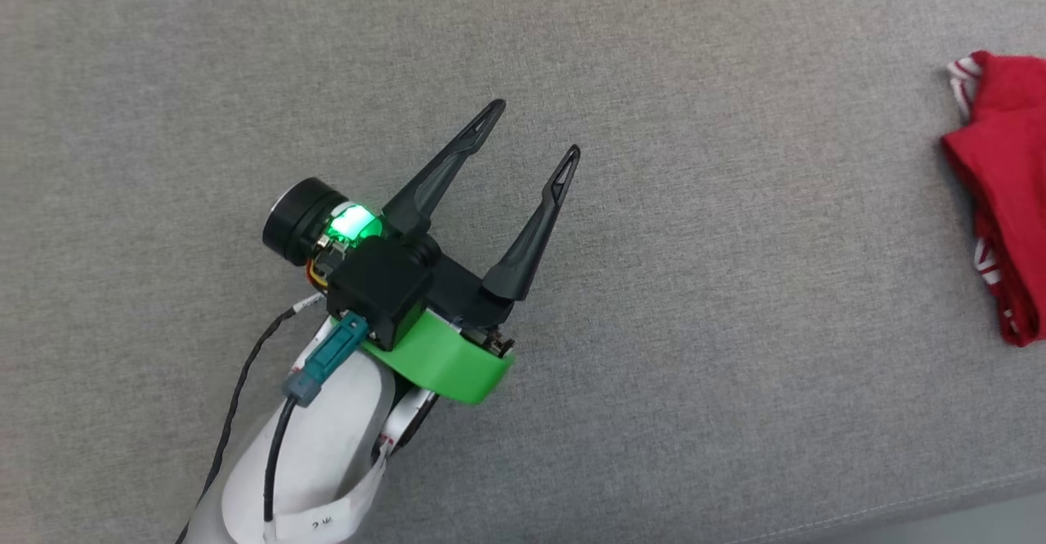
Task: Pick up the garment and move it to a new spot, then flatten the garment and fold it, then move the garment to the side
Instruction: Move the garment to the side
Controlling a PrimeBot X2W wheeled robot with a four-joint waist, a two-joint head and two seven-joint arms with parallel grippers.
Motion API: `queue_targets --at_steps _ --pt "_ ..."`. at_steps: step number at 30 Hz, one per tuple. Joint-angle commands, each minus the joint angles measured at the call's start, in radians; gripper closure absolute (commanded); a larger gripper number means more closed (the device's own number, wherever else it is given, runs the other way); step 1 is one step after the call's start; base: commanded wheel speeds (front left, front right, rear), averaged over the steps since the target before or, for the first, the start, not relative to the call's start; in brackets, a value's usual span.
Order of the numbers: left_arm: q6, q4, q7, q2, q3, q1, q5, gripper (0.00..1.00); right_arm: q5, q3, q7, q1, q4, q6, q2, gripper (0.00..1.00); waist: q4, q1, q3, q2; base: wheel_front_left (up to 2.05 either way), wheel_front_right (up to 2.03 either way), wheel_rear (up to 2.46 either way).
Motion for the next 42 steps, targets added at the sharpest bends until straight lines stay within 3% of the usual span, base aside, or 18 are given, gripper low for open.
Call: queue_targets --at_steps 1,14,15,16,17,30,42 --pt "-0.003 -0.012 -0.006 0.007 -0.006 -0.027 0.008 0.0 -0.012 -0.015 -0.015 -0.025 0.028 -0.002 0.003 1.0 -0.038 -0.0002 0.092 -0.0001 0.0 0.0 0.0" --pt "-0.003 -0.074 -0.006 0.015 -0.018 -0.083 0.023 0.0 -0.084 -0.132 -0.109 -0.115 0.194 -0.002 0.081 1.0 0.0 -0.0002 0.162 -0.0001 0.0 0.0 0.0" --pt "-0.003 -0.074 -0.006 0.014 -0.016 -0.081 0.023 0.0 -0.095 -0.142 -0.116 -0.121 0.202 -0.002 0.089 0.73 0.002 -0.0002 0.158 -0.0001 0.0 0.0 0.0" --pt "-0.003 -0.073 -0.006 0.014 -0.015 -0.079 0.022 0.0 -0.105 -0.147 -0.119 -0.124 0.206 -0.002 0.096 0.18 0.004 -0.0002 0.154 -0.0001 0.0 0.0 0.0" --pt "-0.003 -0.071 -0.006 0.012 -0.012 -0.075 0.021 0.0 -0.116 -0.154 -0.127 -0.128 0.21 -0.002 0.103 0.0 0.006 -0.0002 0.147 -0.0001 0.0 0.0 0.0" --pt "-0.003 -0.015 -0.006 -0.033 0.091 0.041 -0.018 0.0 -0.206 -0.207 -0.153 -0.127 0.179 -0.002 0.151 0.0 0.016 -0.0002 -0.059 -0.0001 0.0 0.0 0.0" --pt "-0.002 0.068 -0.006 -0.078 0.278 0.234 -0.01 0.0 -0.089 -0.204 -0.171 -0.028 -0.069 -0.002 0.305 0.0 0.061 -0.0002 -0.287 -0.0001 0.0 0.0 0.0"
